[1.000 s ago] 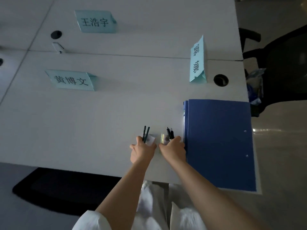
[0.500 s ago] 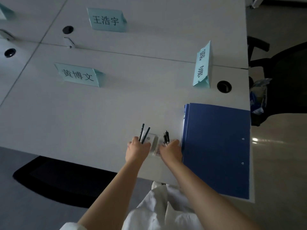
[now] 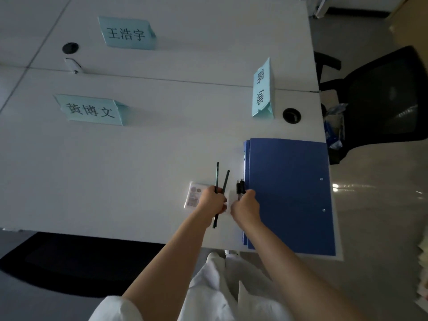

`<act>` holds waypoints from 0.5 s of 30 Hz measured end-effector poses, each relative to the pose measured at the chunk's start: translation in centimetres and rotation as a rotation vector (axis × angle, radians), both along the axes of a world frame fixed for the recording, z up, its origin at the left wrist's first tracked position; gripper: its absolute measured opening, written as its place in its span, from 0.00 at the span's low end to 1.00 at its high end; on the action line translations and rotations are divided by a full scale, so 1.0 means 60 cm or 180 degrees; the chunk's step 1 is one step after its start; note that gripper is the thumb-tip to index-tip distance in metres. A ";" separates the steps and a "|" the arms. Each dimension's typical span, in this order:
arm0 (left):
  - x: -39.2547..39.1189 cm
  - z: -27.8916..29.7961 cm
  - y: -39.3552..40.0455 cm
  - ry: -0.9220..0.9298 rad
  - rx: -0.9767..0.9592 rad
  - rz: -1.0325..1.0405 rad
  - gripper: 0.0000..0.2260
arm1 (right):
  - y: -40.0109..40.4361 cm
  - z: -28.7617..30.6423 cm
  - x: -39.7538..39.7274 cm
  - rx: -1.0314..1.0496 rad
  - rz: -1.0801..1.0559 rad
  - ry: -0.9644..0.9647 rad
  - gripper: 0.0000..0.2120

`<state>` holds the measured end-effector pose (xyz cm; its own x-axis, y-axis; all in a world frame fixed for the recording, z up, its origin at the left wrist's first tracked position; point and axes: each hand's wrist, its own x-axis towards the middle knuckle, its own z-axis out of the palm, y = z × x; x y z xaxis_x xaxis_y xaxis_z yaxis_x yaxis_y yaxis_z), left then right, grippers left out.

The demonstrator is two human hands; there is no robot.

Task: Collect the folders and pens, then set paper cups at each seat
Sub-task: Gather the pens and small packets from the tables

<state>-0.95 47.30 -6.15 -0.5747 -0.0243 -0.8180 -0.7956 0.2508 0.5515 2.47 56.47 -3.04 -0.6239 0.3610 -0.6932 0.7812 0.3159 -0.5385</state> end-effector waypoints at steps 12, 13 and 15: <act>0.016 -0.033 0.029 0.0286 -0.0531 -0.0779 0.10 | 0.073 0.032 0.031 -0.0090 0.0177 0.0299 0.18; 0.017 -0.034 0.033 0.0338 -0.0611 -0.0769 0.12 | 0.087 0.036 0.034 -0.0115 0.0202 0.0329 0.18; 0.021 -0.028 0.045 0.0469 -0.0669 -0.0605 0.12 | 0.120 0.039 0.037 -0.0134 0.0235 0.0389 0.18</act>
